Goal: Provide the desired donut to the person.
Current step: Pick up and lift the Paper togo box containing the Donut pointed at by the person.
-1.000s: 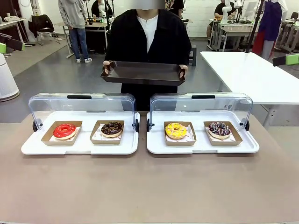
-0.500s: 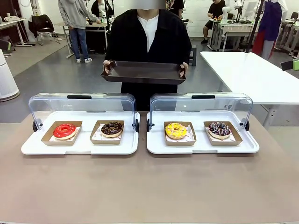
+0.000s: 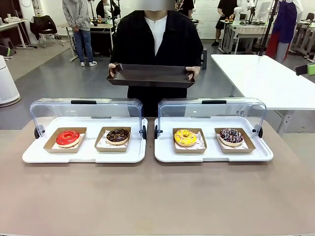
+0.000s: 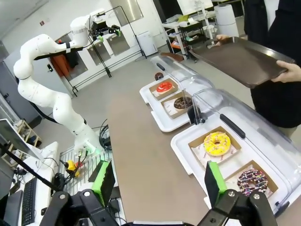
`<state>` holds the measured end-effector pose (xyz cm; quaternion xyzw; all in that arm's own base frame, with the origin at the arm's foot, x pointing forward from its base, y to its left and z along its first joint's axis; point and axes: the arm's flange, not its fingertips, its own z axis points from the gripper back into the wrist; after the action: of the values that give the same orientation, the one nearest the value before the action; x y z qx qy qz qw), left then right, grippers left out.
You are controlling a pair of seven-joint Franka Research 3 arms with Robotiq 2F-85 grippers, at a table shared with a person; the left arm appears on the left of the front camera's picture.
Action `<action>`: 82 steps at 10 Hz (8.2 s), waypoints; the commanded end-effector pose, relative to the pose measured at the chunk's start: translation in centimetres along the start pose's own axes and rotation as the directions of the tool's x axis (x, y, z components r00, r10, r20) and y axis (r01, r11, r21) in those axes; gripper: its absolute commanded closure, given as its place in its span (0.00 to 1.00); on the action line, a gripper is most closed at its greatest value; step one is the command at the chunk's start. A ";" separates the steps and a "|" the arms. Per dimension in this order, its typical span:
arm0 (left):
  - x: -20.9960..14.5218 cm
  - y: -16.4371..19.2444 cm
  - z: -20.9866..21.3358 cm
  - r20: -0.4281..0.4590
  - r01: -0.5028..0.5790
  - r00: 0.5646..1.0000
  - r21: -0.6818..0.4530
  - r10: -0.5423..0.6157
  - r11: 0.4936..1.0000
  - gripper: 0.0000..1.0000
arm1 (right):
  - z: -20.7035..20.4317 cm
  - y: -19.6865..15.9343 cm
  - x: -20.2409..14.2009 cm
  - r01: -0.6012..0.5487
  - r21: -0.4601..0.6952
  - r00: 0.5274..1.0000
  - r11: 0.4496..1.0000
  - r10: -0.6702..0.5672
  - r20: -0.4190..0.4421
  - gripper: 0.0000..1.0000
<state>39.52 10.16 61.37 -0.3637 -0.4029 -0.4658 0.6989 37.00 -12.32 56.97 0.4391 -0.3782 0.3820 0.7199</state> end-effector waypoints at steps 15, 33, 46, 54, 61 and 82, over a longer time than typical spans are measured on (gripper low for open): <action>0.3 -0.1 0.2 0.005 0.007 1.000 -0.014 -0.007 1.000 0.00 | 0.0 0.0 0.1 -0.004 0.008 1.000 1.000 0.004 0.009 0.00; 0.3 -0.1 0.2 0.005 0.007 1.000 -0.014 -0.007 1.000 0.00 | 0.0 0.0 0.1 -0.004 0.008 1.000 1.000 0.004 0.009 0.00; 5.2 -3.5 -8.9 -0.617 0.219 0.744 -0.139 -0.258 0.966 0.00 | 0.0 0.0 0.1 -0.004 0.008 1.000 1.000 0.004 0.009 0.00; -4.4 0.1 -21.0 -0.878 0.419 0.392 -0.095 -0.275 0.903 0.00 | 0.0 0.0 0.1 -0.004 0.008 1.000 1.000 0.004 0.009 0.00; -12.3 5.1 -25.4 -0.856 0.299 0.462 -0.095 -0.231 0.950 0.00 | 0.0 0.0 0.1 -0.004 0.008 1.000 1.000 0.004 0.009 0.00; -15.4 6.1 -30.2 -0.811 0.356 0.446 -0.229 -0.380 0.906 0.00 | 0.0 0.0 0.1 -0.004 0.008 1.000 1.000 0.004 0.009 0.00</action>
<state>48.35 -9.04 35.19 -0.0106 -0.0692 -0.7238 0.6865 36.95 -12.34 56.96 0.4376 -0.3759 0.3815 0.7223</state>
